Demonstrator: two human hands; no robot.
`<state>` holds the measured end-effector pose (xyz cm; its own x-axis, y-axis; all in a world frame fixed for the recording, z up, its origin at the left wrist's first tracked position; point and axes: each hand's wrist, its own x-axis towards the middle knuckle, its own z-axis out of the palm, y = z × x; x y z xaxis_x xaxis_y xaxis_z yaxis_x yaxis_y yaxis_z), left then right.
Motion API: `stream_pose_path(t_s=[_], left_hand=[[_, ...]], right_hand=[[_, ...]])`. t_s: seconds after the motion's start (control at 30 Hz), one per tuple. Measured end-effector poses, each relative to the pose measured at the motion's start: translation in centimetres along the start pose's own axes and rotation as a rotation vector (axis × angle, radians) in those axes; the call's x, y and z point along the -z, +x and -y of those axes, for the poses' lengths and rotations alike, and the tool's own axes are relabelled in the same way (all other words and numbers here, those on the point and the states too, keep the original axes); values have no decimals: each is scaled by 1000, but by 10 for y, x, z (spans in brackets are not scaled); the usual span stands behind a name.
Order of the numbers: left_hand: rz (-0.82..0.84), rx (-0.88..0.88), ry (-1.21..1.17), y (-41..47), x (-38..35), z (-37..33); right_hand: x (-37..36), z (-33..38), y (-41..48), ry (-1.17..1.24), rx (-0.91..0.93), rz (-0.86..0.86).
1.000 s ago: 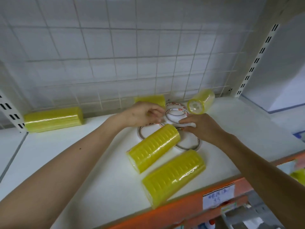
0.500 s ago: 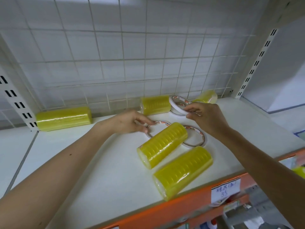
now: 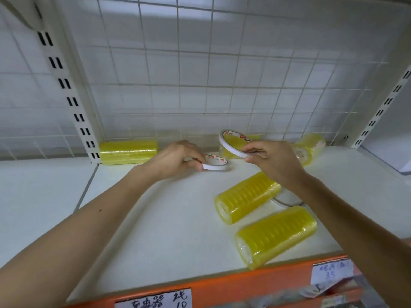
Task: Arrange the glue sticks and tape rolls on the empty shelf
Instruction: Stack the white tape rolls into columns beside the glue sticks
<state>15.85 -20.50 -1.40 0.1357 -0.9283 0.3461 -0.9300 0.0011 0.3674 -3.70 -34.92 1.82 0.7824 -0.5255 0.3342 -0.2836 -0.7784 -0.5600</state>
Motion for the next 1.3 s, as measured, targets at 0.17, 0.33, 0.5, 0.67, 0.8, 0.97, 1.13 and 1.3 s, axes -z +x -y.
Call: stream_pose_path(t_s=[0.17,0.33,0.5,0.67,0.8,0.97,1.13,1.3], left_hand=[[-137,190,50,-58,30,7],[-259,326,174,-142,70,8],[-316,414,307,-241,113,10],[-318,484,348,-349,163,11],[-389,546,363,-433,199,14],[-457,618,382,-521,238,17],[-506,642,423,-572,267,35],[-565,617,412,-599,297,72]], right_hand=[[-26,35,16,63,167,105],[-65,90,19,106,282,178],[-112,172,1,150,380,229],[-176,266,-37,238,428,237],[-227,340,-70,309,474,279],[-270,419,-91,346,508,337],[-304,474,-88,331,550,370],[-338,510,-69,342,555,317]])
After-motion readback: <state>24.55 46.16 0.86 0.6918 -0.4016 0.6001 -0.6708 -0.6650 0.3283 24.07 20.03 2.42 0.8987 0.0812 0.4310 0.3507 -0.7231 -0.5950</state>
